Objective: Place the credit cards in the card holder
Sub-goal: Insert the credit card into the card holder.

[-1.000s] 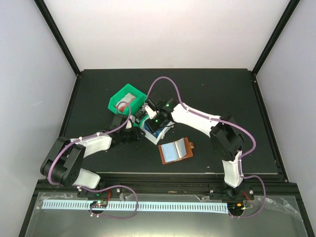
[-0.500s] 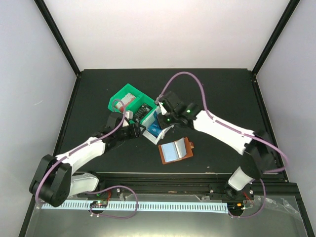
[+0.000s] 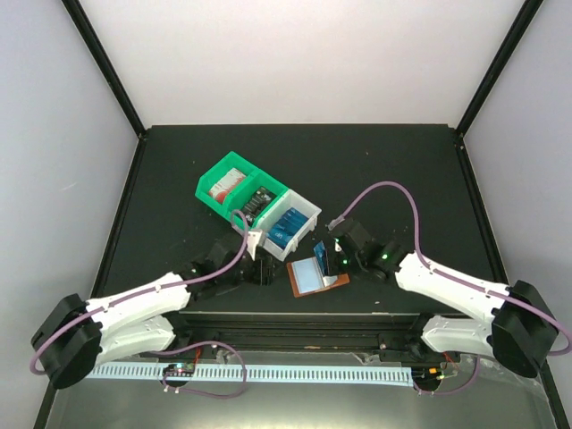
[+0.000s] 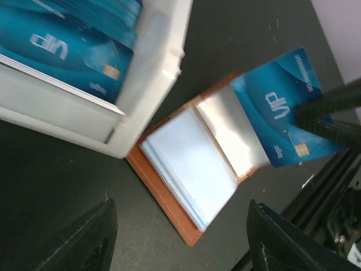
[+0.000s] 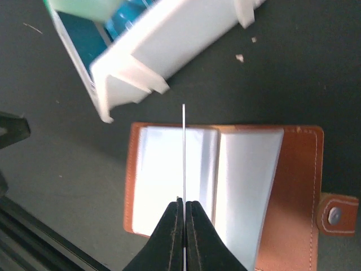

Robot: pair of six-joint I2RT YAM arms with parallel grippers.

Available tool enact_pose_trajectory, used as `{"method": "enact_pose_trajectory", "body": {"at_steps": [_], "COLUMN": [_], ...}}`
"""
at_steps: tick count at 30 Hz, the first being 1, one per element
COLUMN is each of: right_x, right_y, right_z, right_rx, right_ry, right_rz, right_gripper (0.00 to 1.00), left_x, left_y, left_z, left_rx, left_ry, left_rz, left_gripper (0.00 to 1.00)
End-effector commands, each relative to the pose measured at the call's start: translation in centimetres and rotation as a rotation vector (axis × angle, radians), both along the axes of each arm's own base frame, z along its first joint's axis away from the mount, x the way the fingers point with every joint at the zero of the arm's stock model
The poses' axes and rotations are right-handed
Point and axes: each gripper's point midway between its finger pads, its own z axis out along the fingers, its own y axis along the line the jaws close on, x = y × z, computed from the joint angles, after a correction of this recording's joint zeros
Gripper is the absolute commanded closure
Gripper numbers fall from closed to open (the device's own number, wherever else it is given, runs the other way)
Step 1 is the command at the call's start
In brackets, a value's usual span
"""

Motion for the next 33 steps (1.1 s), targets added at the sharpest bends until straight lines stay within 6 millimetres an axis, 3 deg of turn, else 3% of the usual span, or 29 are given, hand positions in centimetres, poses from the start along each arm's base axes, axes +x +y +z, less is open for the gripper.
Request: {"method": "enact_pose_trajectory", "body": {"at_steps": [1, 11, 24, 33], "right_x": [0.7, 0.3, -0.8, -1.1], "right_y": [1.0, 0.6, -3.3, -3.6], "right_z": [0.0, -3.3, -7.1, -6.3], "right_rx": [0.098, 0.089, 0.077, 0.159], "right_ry": [0.002, 0.076, 0.089, 0.054], "right_rz": [-0.045, -0.001, -0.109, -0.139], "right_gripper": [0.96, 0.96, 0.96, 0.96], "left_x": [-0.4, -2.1, -1.8, -0.5], "left_y": [-2.0, -4.2, -5.6, -6.7], "left_z": [-0.1, -2.9, -5.6, -5.9], "left_rx": [0.045, 0.169, 0.307, 0.344], "left_ry": [-0.073, -0.072, -0.085, -0.054], "left_rz": [-0.047, -0.099, -0.055, -0.016], "left_gripper": [0.35, 0.36, 0.50, 0.57]}}
